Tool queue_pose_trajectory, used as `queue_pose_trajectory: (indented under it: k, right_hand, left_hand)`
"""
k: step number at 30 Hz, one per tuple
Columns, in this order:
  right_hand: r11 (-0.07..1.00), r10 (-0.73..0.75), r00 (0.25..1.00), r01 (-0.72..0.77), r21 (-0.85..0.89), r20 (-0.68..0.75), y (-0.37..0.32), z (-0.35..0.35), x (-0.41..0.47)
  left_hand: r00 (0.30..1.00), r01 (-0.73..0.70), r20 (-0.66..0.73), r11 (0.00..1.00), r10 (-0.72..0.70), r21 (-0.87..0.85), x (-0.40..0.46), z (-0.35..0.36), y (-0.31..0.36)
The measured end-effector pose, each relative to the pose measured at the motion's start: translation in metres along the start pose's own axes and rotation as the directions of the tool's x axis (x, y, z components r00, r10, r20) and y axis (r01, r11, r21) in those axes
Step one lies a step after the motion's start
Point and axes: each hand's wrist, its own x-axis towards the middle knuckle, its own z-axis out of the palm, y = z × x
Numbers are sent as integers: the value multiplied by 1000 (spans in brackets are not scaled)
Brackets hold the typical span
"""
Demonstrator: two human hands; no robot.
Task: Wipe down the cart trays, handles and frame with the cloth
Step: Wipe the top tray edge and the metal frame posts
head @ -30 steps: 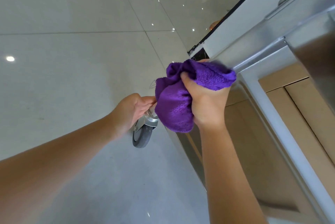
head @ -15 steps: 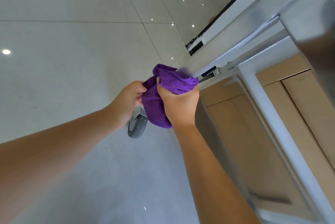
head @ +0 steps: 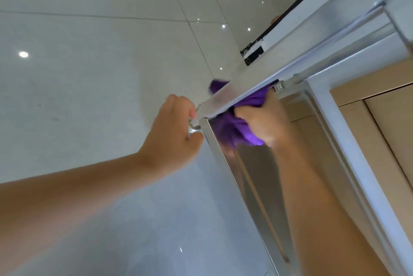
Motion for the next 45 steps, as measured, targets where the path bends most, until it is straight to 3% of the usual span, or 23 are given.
queue_pose_trajectory:
  k: [2,4,6,8,11,14,20,42,45]
  right_hand:
    - [994,98,983,-104,30,154,6,14,9]
    - [991,107,976,-121,64,192,12,18,17]
    - [996,43,986,-56,76,161,18,19,21]
    - [998,-59,992,55,37,110,22,22,21]
    - [990,-142,986,142,3,83,27,21,25]
    - [987,-153,985,157,-38,78,28,15,31]
    - [991,-114,993,115,-71,21,42,-3,41]
    - [956,68,975,-124,-264,-211,105,-76,124]
    - [932,138,935,-234,-278,-326,117,-85,131]
  left_hand:
    - [962,-262,103,959,252,105,-11,2,-1]
    - [864,-491,234,849,446,194,-17,4,1]
    - [775,-618,333,753,537,227,-20,8,6]
    - [733,-668,385,699,561,254,-18,16,11]
    - [743,-657,414,689,525,306,-10,32,16]
    - [801,-587,416,699,430,409,-2,42,12]
    - [780,-625,488,544,392,560,-2,45,3]
    - [774,-628,417,490,477,605,-3,53,-3]
    - [773,-628,419,486,476,608,-4,54,-5]
